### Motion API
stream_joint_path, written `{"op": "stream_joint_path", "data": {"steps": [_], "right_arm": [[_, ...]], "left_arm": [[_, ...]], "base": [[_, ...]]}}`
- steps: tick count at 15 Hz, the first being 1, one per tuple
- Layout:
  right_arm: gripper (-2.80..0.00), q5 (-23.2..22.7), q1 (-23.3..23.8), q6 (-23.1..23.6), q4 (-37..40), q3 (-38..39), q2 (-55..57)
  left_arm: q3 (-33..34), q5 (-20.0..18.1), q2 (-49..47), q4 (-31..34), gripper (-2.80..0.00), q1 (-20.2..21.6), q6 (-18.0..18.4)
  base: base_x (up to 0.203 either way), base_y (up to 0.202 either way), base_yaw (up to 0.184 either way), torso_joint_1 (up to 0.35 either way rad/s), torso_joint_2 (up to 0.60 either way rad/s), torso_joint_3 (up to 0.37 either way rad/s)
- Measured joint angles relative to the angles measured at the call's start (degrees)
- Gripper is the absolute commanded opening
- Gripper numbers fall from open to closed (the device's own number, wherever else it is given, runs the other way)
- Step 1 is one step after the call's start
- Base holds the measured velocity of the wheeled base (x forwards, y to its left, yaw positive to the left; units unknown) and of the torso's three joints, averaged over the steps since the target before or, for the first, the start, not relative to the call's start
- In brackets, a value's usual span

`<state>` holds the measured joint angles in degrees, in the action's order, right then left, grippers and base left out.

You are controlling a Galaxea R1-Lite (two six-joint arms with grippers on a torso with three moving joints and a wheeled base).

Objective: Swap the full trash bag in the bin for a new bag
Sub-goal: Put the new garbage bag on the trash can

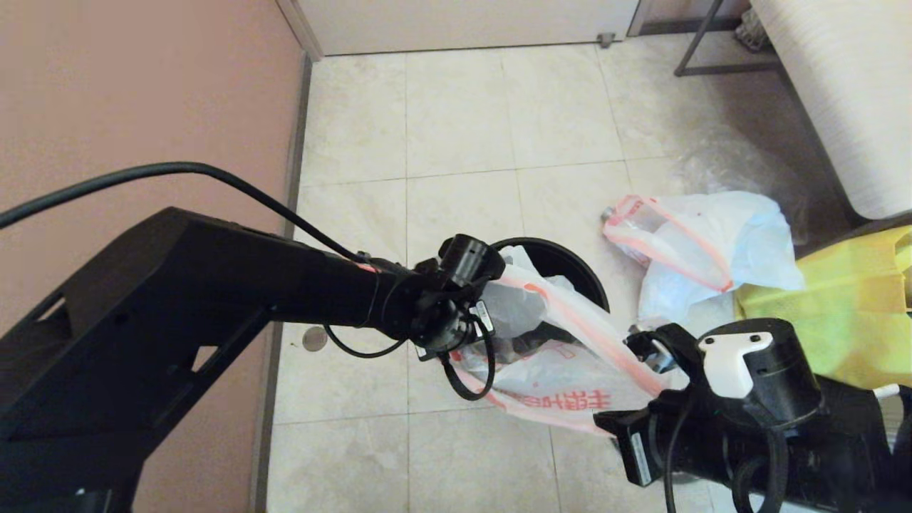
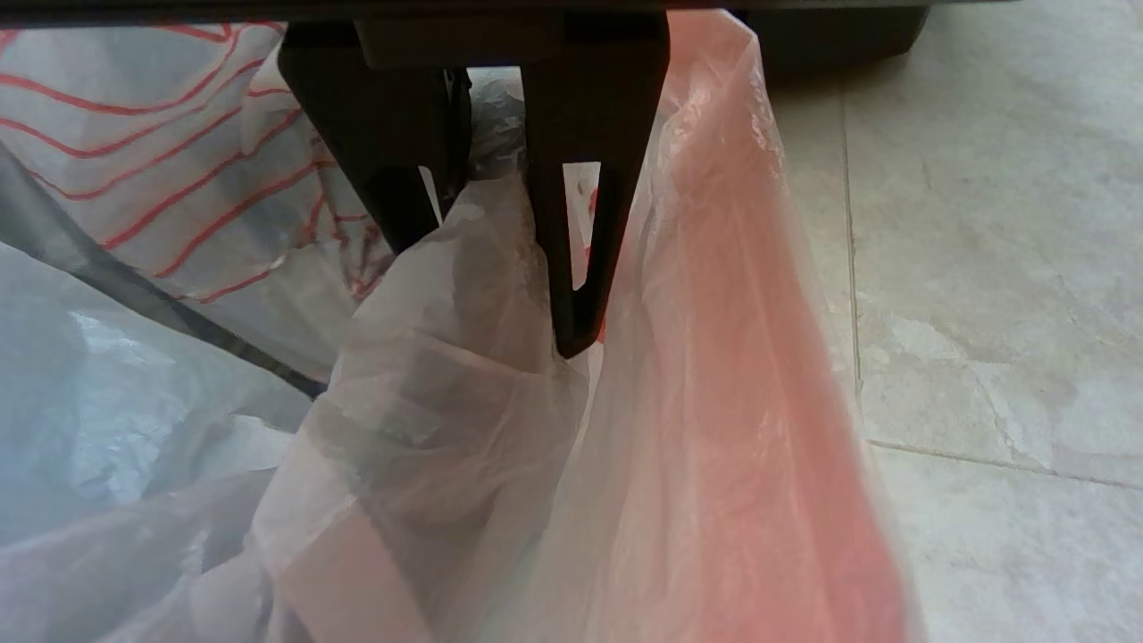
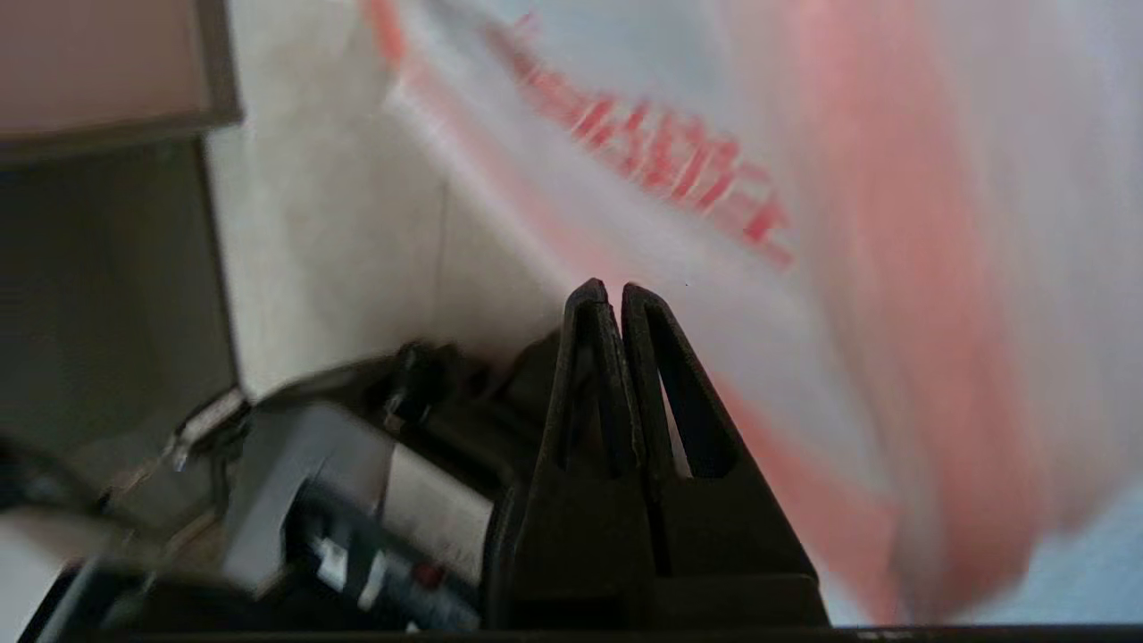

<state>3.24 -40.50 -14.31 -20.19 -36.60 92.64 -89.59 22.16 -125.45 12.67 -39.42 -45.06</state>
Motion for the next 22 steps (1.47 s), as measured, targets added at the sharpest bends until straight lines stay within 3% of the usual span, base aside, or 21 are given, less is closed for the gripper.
{"op": "stream_joint_path", "data": {"steps": [5,11,15,22], "right_arm": [[-2.80,1.1,-0.3,-0.3,-0.8,3.6,1.7],[-2.80,1.7,5.1,-0.1,-13.3,3.7,7.3],[-2.80,6.4,9.2,0.0,-14.7,2.7,11.1],[-2.80,7.1,10.2,0.0,-17.3,2.5,15.9]], "left_arm": [[-0.4,0.0,-0.8,-0.2,-2.80,0.1,0.0],[0.0,-0.1,-0.6,0.2,-2.80,-0.4,0.2],[-0.1,-4.9,0.2,1.3,-2.80,-0.2,0.0],[0.0,-5.6,0.9,1.3,-2.80,0.1,-0.2]], "base": [[0.000,0.000,0.000,0.000,0.00,0.000],[0.000,0.000,0.000,0.000,0.00,0.000],[0.000,0.000,0.000,0.000,0.00,0.000],[0.000,0.000,0.000,0.000,0.00,0.000]]}}
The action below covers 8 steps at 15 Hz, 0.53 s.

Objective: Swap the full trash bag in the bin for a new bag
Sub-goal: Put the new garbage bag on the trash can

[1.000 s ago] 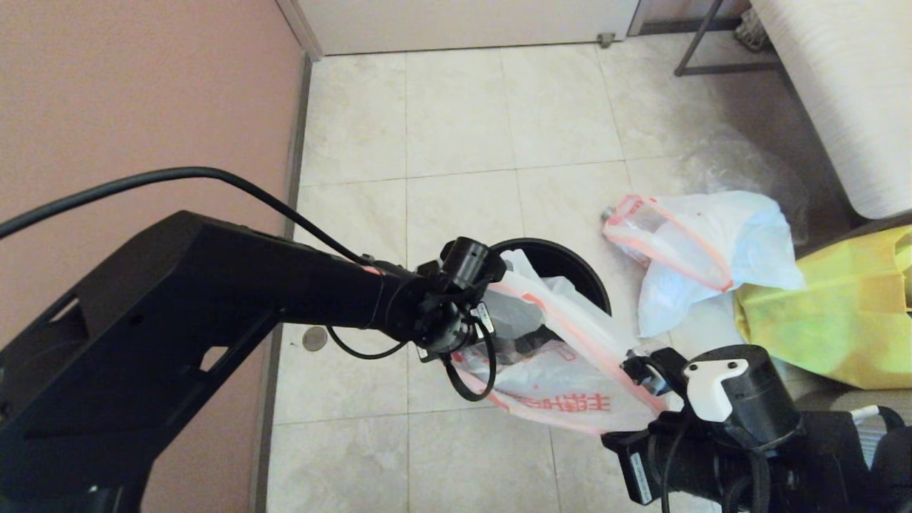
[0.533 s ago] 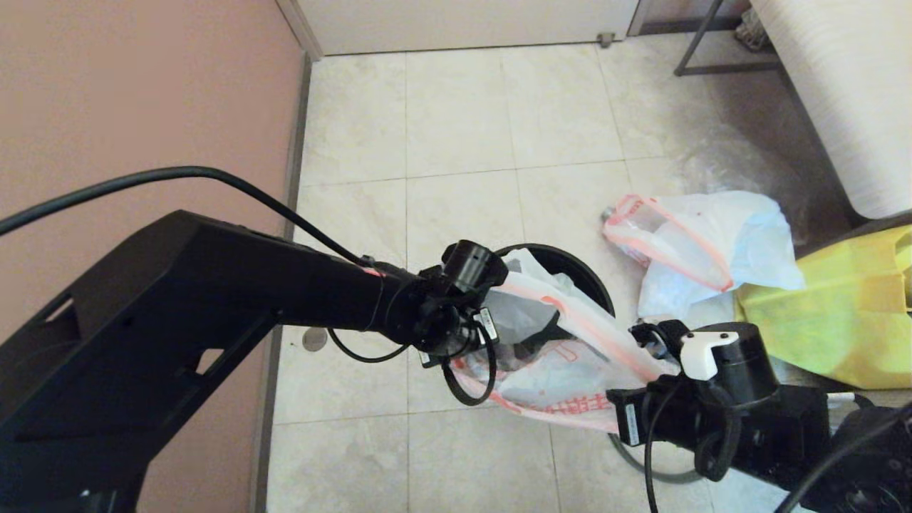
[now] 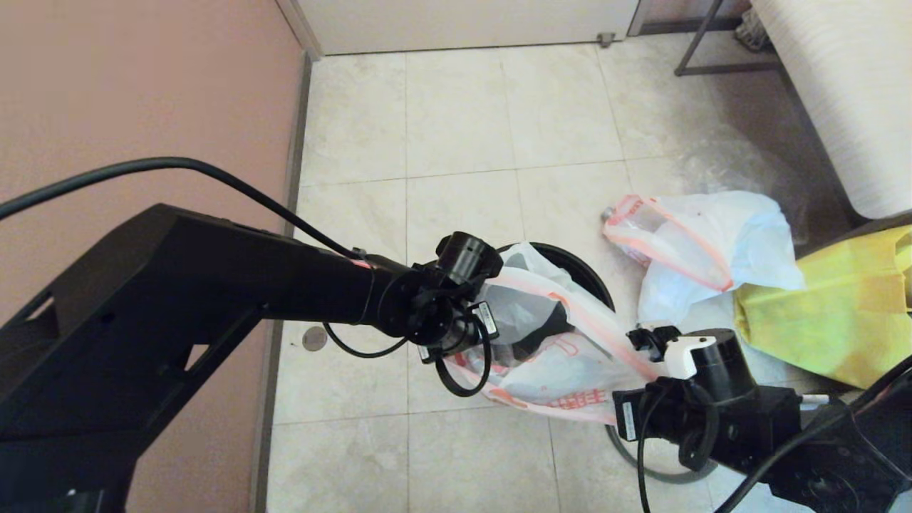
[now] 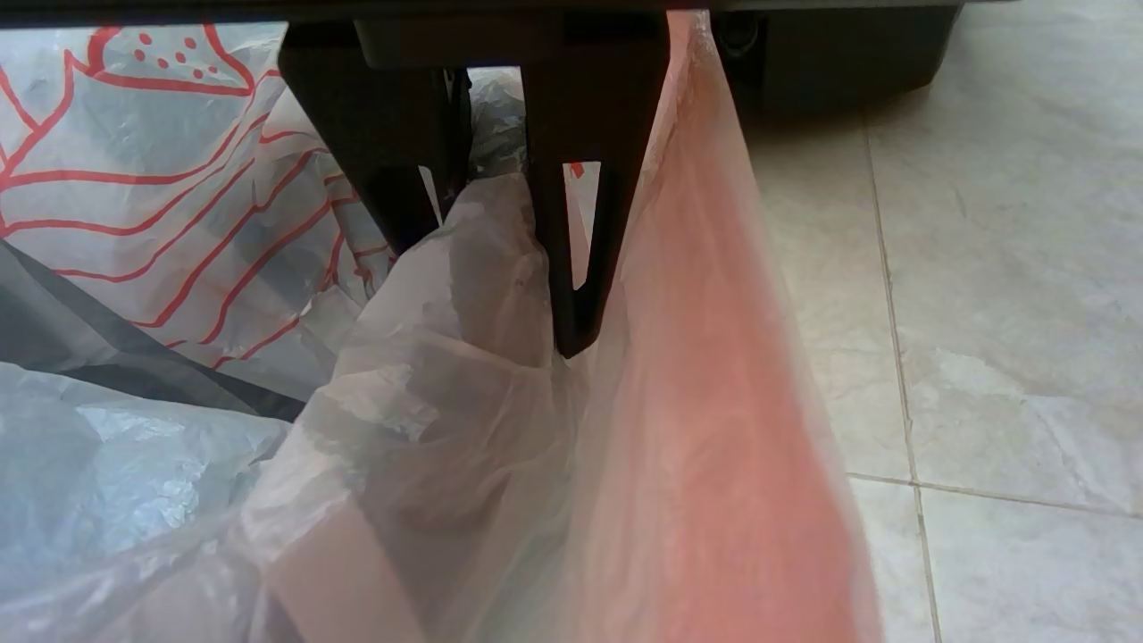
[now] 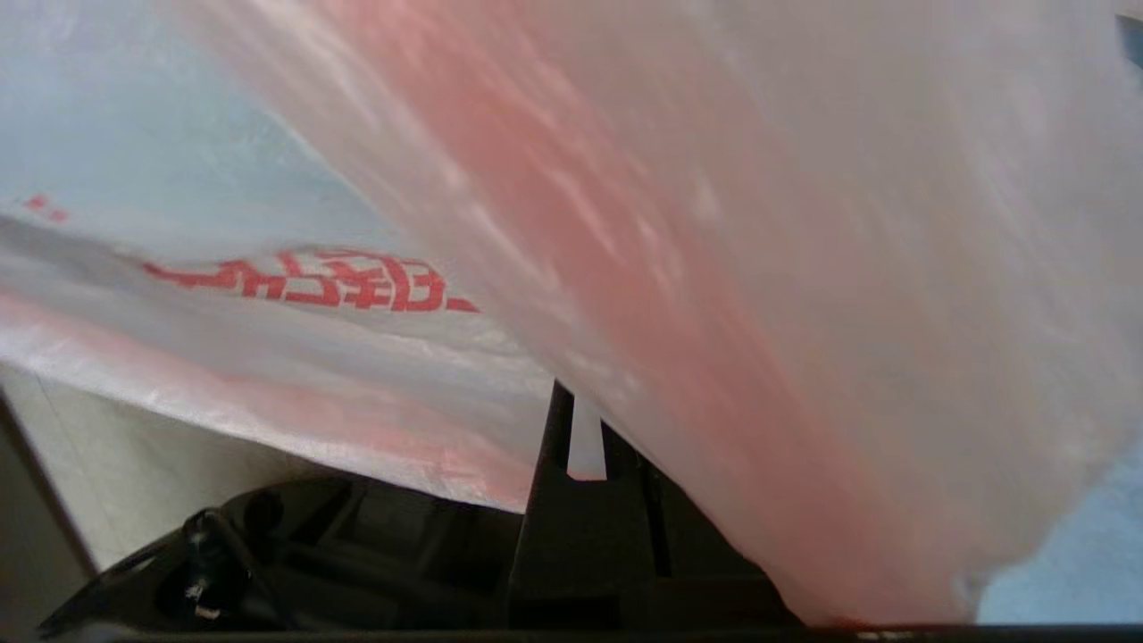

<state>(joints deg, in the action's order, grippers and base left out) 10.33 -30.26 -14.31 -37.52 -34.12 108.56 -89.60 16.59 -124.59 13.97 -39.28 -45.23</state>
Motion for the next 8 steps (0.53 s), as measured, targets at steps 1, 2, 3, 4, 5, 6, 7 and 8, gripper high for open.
{"op": "stream_joint_path", "data": {"steps": [1,2,3,4,5,6,7,8], "right_arm": [[-2.80,0.0,-0.1,0.0,0.0,0.0,1.1],[-2.80,0.2,-0.1,0.0,-0.4,-0.1,2.4],[-2.80,0.4,-0.1,-0.1,-1.0,-0.3,3.8],[-2.80,0.6,0.0,-0.1,-2.1,-0.7,5.6],[-2.80,0.8,0.2,0.0,-3.5,-1.5,7.5],[-2.80,1.0,0.7,0.0,-4.6,-2.8,9.1],[-2.80,1.2,1.4,0.0,-5.2,-4.4,10.5],[-2.80,1.3,2.2,-0.1,-5.4,-5.7,11.4]], "left_arm": [[-0.2,-0.1,0.0,-0.1,-2.80,0.0,-0.2],[-0.3,-0.4,0.0,-0.2,-2.80,0.0,-0.2],[-0.4,-1.0,0.0,-0.3,-2.80,-0.1,-0.4],[-0.4,-1.9,0.0,-0.2,-2.80,-0.2,-0.8],[-0.4,-2.8,0.0,-0.2,-2.80,-0.4,-1.2],[-0.1,-3.5,0.1,-0.2,-2.80,-0.5,-1.3],[0.5,-4.4,0.2,-0.2,-2.80,-0.6,-1.4],[1.6,-5.5,0.4,-0.4,-2.80,-0.7,-1.4]], "base": [[0.000,0.000,0.000,0.000,0.00,0.000],[0.000,0.000,0.000,0.000,0.00,0.000],[0.000,0.000,0.000,0.000,0.00,0.000],[0.000,0.000,0.000,0.000,0.00,0.000],[0.000,0.000,0.000,0.000,0.00,0.000],[0.000,0.000,0.000,0.000,0.00,0.000],[0.000,0.000,0.000,0.000,0.00,0.000],[0.000,0.000,0.000,0.000,0.00,0.000]]}}
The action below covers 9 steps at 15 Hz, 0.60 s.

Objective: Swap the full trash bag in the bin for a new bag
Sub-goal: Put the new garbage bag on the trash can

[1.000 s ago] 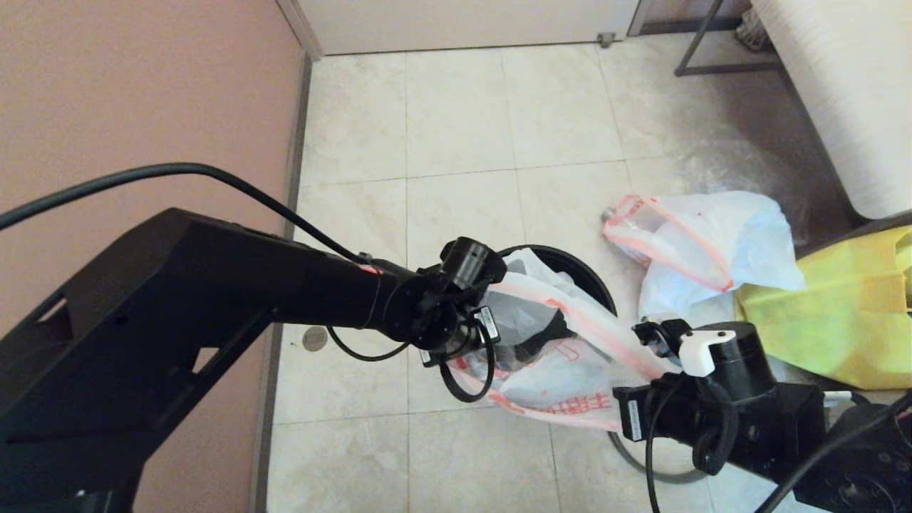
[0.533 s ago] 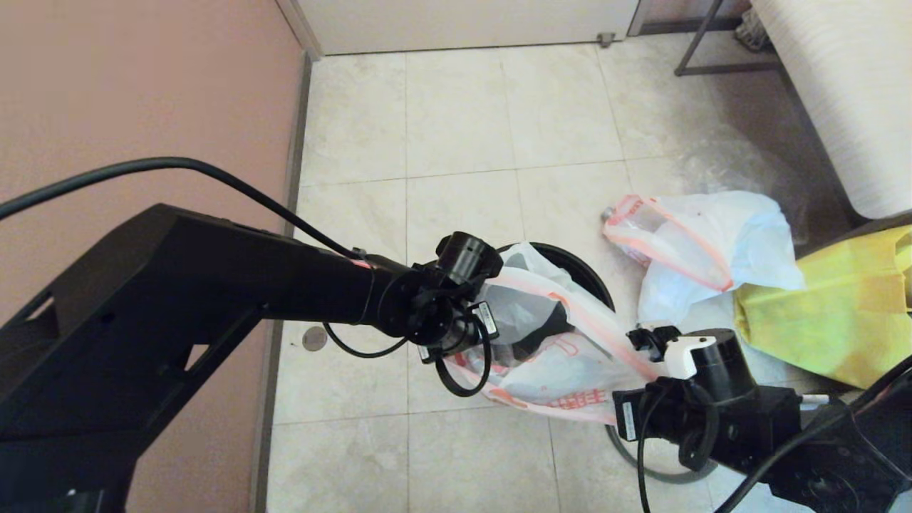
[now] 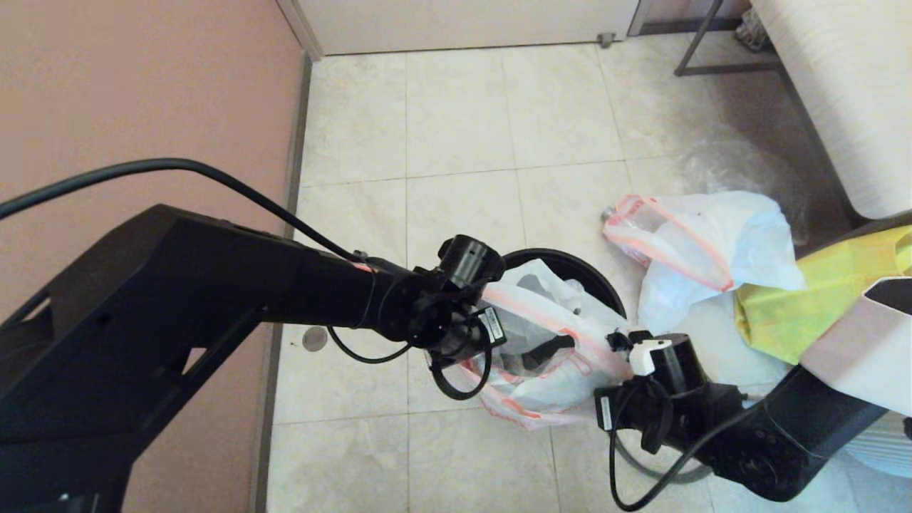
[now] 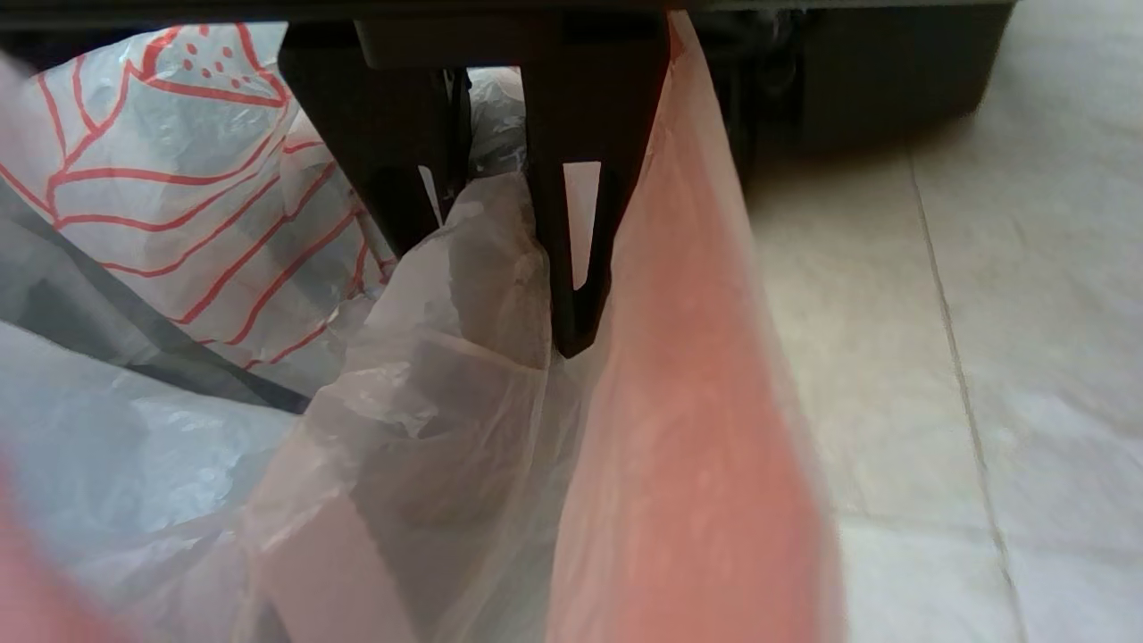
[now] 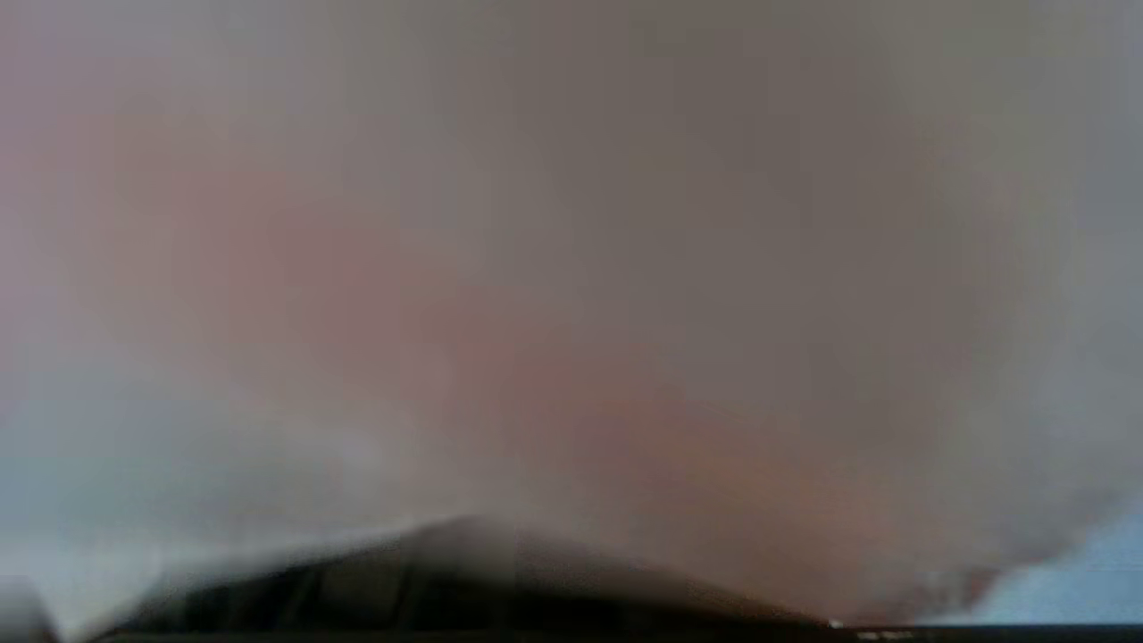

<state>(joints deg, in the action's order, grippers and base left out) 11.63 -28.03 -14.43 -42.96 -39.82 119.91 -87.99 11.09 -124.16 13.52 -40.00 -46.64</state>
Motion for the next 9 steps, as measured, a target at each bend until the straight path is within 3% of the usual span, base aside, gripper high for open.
{"op": "stream_joint_path", "data": {"steps": [6,9], "right_arm": [[-2.80,2.9,4.7,-2.0,-9.1,-1.6,3.1],[-2.80,3.5,5.9,-3.0,-10.9,-2.2,3.6]], "left_arm": [[6.6,-5.4,1.8,-0.8,-2.80,-1.1,0.3],[9.5,-5.6,2.9,-0.7,-2.80,-2.0,2.6]], "base": [[0.000,0.000,0.000,0.000,0.00,0.000],[0.000,0.000,0.000,0.000,0.00,0.000]]}}
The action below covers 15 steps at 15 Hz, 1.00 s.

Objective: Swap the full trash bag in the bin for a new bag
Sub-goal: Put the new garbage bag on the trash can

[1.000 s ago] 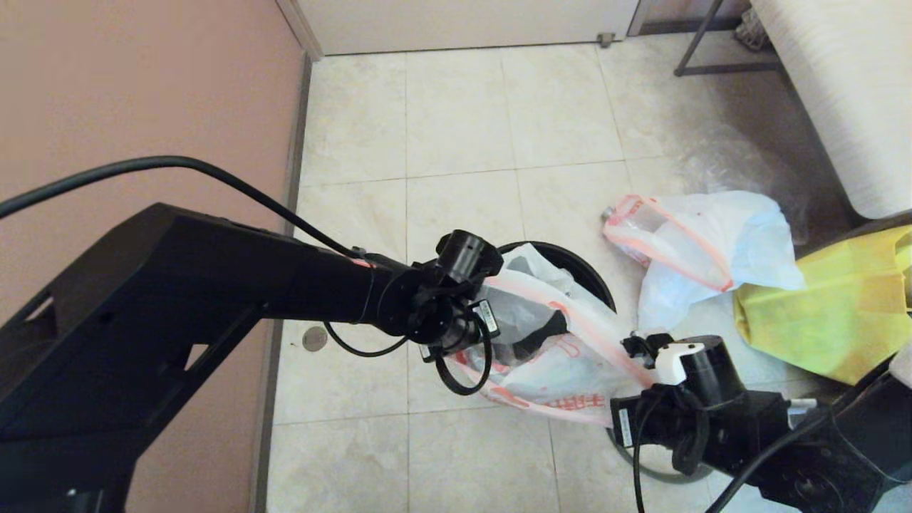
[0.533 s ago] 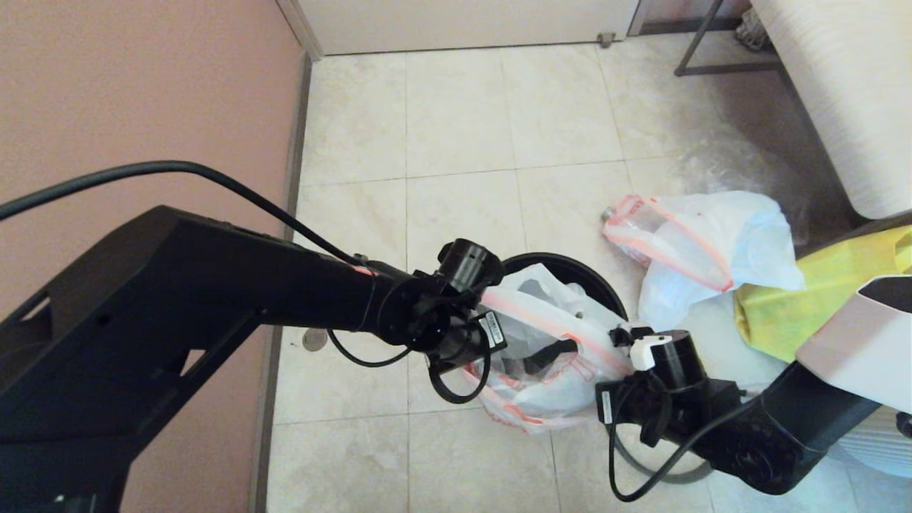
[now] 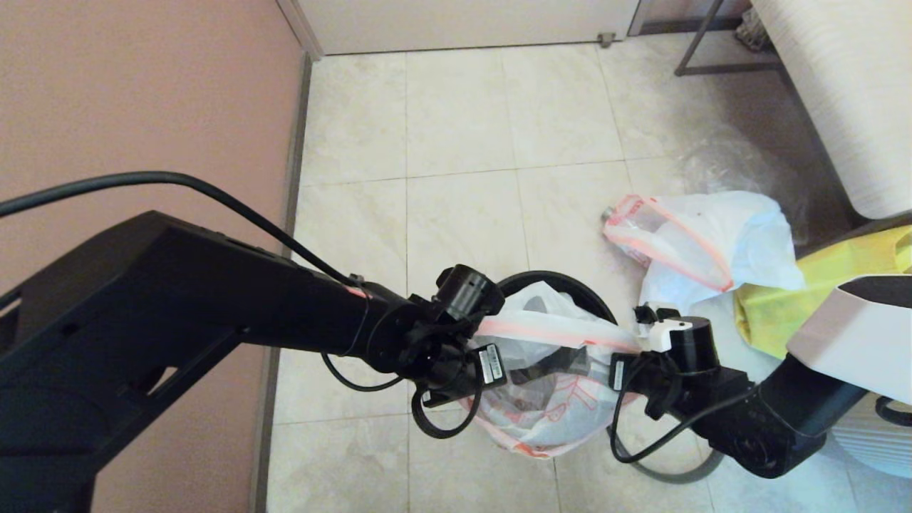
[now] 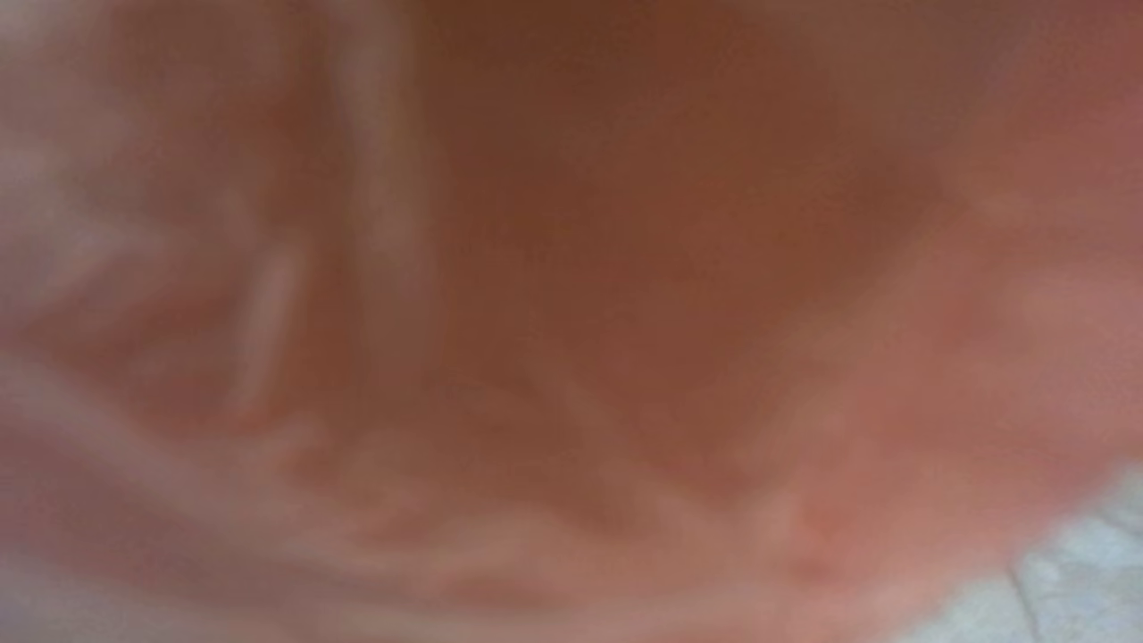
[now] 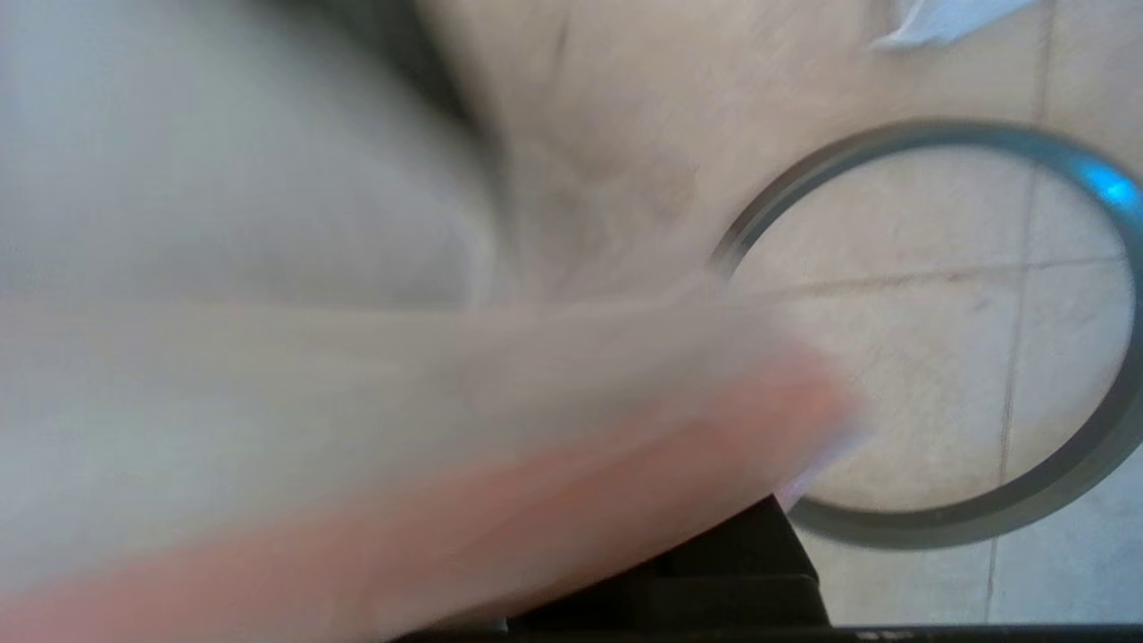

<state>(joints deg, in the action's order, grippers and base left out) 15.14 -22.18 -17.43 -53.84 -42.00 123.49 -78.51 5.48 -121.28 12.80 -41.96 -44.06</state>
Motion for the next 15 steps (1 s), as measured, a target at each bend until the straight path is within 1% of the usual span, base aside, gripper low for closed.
{"op": "stream_joint_path", "data": {"steps": [4,7,11,15], "right_arm": [[-2.80,0.9,0.8,-1.2,-0.2,-1.1,-1.3],[-2.80,0.9,0.9,-1.3,-0.2,-1.7,-2.4],[-2.80,0.6,0.3,-1.6,0.1,-1.7,-4.9],[-2.80,-0.7,-1.0,-1.6,2.0,-0.8,-8.0]], "left_arm": [[3.3,-0.1,0.1,-0.1,-2.80,-1.5,2.5],[4.8,-0.1,0.1,-0.4,-2.80,-2.4,5.8],[5.2,0.1,-0.5,-0.6,-2.80,-2.2,9.4],[4.3,0.2,-1.2,-0.8,-2.80,-2.0,10.1]], "base": [[0.000,0.000,0.000,0.000,0.00,0.000],[0.000,0.000,0.000,0.000,0.00,0.000],[0.000,0.000,0.000,0.000,0.00,0.000],[0.000,0.000,0.000,0.000,0.00,0.000]]}}
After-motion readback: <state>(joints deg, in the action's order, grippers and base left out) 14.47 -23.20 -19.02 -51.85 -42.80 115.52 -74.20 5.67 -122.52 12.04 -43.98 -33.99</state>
